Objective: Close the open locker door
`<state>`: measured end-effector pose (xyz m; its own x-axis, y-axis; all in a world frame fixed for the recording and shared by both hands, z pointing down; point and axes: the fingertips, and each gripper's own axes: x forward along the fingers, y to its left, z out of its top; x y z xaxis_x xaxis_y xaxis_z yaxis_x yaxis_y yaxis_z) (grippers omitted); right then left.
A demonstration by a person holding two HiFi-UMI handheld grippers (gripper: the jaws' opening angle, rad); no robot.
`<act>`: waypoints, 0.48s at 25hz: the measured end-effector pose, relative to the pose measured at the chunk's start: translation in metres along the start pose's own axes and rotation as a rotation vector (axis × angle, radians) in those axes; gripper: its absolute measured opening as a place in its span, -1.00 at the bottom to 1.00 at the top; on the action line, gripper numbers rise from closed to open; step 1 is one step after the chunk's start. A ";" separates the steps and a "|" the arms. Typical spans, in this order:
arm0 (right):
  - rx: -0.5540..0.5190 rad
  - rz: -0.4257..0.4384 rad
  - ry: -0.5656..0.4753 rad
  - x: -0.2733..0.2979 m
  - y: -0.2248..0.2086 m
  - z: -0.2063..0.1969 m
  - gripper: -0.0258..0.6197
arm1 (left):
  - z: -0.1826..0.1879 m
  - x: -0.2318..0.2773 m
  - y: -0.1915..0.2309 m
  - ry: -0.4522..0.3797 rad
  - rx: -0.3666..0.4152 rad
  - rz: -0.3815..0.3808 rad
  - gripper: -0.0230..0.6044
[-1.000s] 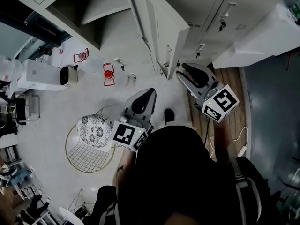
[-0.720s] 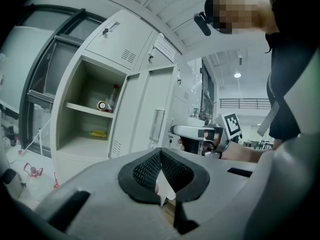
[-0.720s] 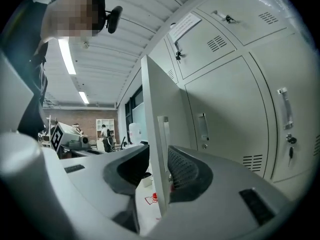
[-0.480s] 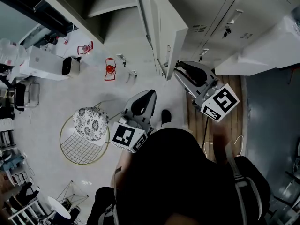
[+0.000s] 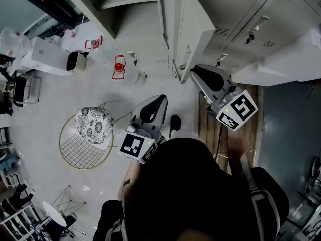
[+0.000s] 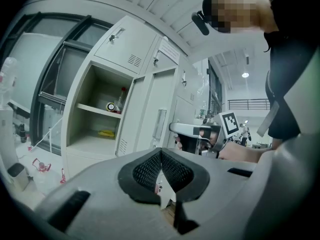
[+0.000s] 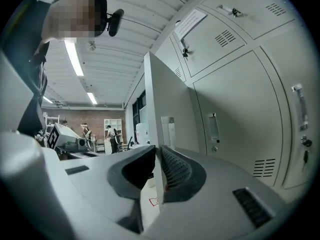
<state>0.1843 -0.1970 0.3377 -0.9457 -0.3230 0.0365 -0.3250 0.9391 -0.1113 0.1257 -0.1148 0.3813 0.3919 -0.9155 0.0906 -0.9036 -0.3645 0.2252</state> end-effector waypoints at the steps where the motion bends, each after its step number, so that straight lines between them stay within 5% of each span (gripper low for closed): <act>1: 0.001 0.004 0.000 0.001 0.001 0.000 -0.83 | -0.001 -0.002 0.002 -0.001 -0.006 0.007 -0.87; 12: -0.005 0.004 -0.019 0.015 0.017 -0.004 -0.83 | -0.005 -0.020 0.037 -0.026 -0.019 0.065 -0.87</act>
<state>0.1645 -0.1855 0.3404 -0.9468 -0.3214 0.0173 -0.3214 0.9410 -0.1063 0.0851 -0.1089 0.3928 0.3276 -0.9414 0.0802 -0.9235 -0.3011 0.2378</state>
